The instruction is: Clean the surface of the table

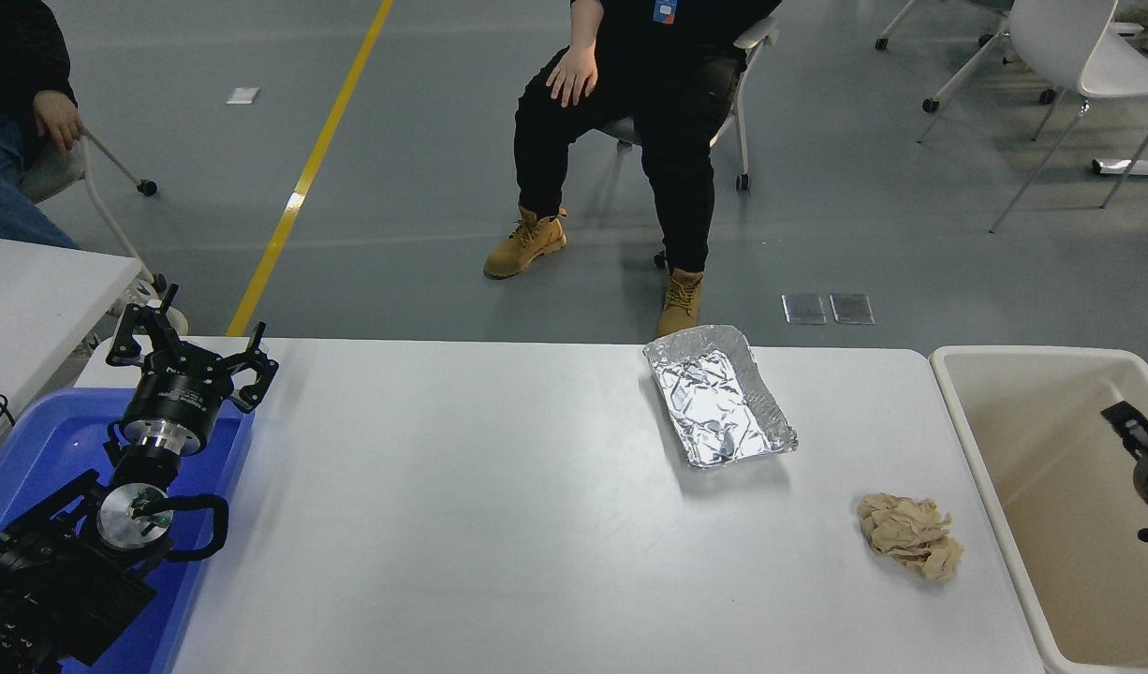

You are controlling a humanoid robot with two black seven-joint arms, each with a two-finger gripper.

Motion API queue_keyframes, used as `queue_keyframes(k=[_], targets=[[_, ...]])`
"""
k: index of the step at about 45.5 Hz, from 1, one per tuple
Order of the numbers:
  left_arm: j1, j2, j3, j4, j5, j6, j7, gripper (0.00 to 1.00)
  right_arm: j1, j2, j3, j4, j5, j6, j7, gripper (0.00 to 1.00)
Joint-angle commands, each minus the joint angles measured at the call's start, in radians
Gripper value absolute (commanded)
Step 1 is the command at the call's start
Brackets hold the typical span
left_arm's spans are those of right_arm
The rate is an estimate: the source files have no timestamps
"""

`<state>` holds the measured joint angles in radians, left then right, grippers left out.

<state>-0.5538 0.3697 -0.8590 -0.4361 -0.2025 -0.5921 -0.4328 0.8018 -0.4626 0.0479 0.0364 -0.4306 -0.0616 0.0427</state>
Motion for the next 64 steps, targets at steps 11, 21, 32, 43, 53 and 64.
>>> queue_keyframes(k=[11,21,32,43,53,64], targets=[[0.000,0.000,0.000,0.000,0.000,0.000,0.000,1.00,0.229,-0.188,0.067,0.129,0.275,0.000,0.003,0.98],[0.000,0.000,0.000,0.000,0.000,0.000,0.000,1.00,0.306,-0.298,0.239,0.330,0.457,-0.001,0.002,0.98],[0.000,0.000,0.000,0.000,0.000,0.000,-0.001,1.00,0.315,-0.311,0.541,0.465,0.469,-0.001,0.003,0.98],[0.000,0.000,0.000,-0.001,0.000,0.000,0.000,1.00,0.309,-0.258,0.688,0.571,0.469,0.000,0.023,0.98],[0.000,0.000,0.000,-0.001,0.000,0.000,0.000,1.00,0.275,-0.163,0.742,0.608,0.469,0.002,0.128,0.98],[0.000,0.000,0.000,0.000,0.000,0.000,-0.001,1.00,0.238,-0.016,0.771,0.573,0.466,-0.001,0.158,0.98]])
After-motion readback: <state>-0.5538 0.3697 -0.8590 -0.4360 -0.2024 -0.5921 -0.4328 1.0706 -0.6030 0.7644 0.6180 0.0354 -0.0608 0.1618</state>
